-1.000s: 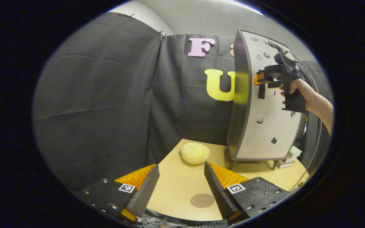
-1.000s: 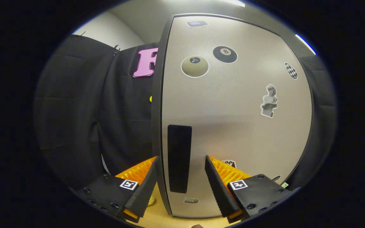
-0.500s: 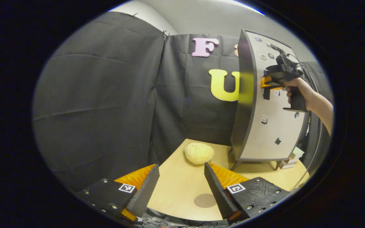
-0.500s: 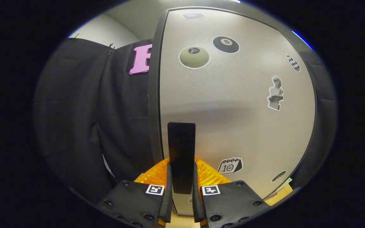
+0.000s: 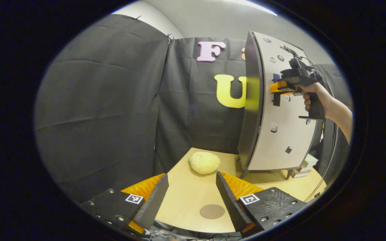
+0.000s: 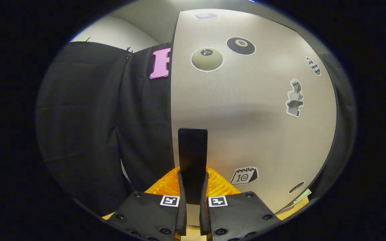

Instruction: Open the cabinet door with the right hand, grasp the bottle in the cabinet with the left hand and place it on the coaster, then close the cabinet door with the right hand.

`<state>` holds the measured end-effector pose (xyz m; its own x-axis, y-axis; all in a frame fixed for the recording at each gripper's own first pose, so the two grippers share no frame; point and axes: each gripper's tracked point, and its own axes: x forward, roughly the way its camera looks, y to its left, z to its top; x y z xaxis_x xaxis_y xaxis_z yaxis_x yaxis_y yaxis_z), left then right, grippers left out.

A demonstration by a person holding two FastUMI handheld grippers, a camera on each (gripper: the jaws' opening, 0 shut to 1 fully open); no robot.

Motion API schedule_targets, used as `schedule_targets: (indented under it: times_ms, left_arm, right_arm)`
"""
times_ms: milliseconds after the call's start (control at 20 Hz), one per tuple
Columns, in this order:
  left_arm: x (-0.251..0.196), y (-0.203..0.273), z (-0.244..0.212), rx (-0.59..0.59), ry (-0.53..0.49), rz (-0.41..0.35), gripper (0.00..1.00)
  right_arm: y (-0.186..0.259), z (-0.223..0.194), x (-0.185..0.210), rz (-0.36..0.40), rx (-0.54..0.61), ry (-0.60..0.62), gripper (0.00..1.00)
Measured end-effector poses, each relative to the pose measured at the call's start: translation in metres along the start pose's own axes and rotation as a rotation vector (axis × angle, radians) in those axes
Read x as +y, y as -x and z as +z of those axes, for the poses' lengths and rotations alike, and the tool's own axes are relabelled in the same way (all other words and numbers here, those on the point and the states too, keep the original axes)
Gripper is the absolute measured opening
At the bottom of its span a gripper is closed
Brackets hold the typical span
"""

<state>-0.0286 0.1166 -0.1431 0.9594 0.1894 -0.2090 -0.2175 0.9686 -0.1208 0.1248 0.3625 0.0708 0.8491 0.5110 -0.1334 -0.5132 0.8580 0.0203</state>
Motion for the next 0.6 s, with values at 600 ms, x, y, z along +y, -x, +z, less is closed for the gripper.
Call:
schedule_targets:
  times_ms: [600]
  left_arm:
    - [-0.059,0.039,-0.005,-0.008,-0.008,-0.079,0.86]
  right_arm:
    - [0.047,-0.007,-0.013,0.129,-0.019,-0.007,0.17]
